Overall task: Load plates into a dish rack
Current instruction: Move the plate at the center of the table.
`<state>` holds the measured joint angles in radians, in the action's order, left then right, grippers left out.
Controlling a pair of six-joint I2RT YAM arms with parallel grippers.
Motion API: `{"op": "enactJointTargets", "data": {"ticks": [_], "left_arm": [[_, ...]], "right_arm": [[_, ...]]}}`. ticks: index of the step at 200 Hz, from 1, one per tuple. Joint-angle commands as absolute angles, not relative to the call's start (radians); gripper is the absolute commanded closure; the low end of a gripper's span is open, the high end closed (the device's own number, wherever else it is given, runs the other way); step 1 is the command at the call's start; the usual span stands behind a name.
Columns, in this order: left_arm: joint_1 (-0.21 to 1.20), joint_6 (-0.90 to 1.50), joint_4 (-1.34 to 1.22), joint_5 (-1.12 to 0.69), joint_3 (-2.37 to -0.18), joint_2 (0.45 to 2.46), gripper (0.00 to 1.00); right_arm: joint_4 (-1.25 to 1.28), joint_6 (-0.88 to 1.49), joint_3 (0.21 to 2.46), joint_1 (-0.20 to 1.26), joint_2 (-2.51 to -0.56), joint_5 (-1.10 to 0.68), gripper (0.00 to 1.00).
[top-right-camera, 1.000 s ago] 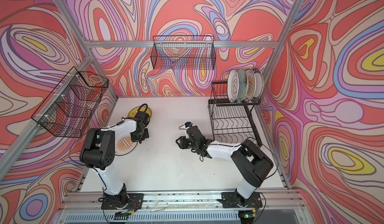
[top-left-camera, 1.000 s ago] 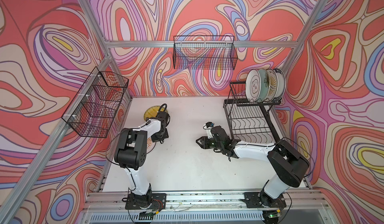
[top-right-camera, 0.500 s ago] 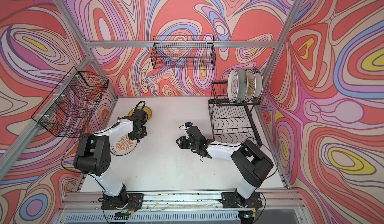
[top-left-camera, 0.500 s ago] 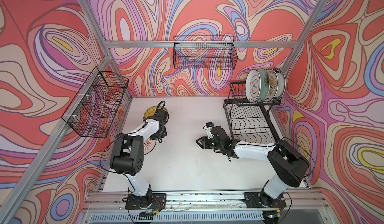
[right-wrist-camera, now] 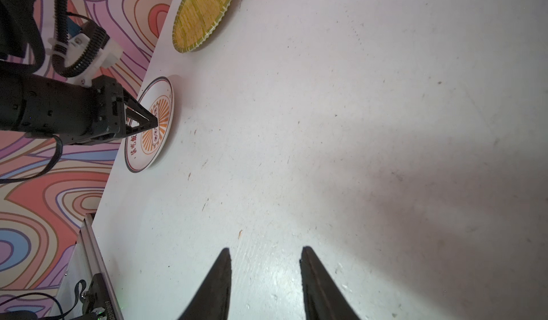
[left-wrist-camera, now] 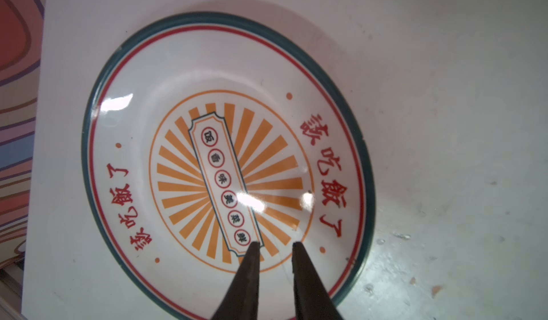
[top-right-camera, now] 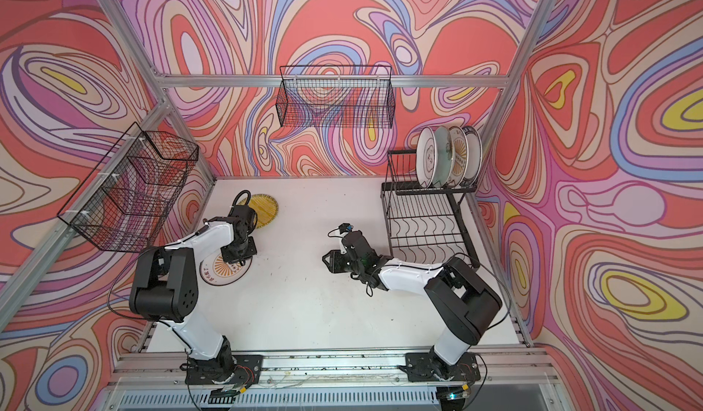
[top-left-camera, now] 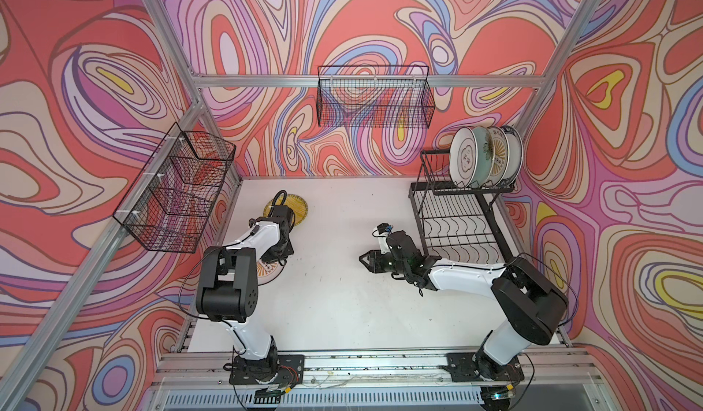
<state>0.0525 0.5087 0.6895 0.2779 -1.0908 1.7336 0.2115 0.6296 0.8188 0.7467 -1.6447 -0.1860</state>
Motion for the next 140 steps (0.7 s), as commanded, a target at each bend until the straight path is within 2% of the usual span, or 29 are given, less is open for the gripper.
{"op": "enactJointTargets", "data": {"ticks": [1,140], "left_arm": [[0.042,0.515,0.689,0.241,-1.07,1.7,0.76],[0.038,0.483,0.645,0.106,-1.022,1.694,0.78]], "right_arm": [[0.21,0.616,0.807,0.752,-1.62,-0.17,0.61],[0.179,0.601,0.823,0.751,-1.604,-0.153,0.61]]}}
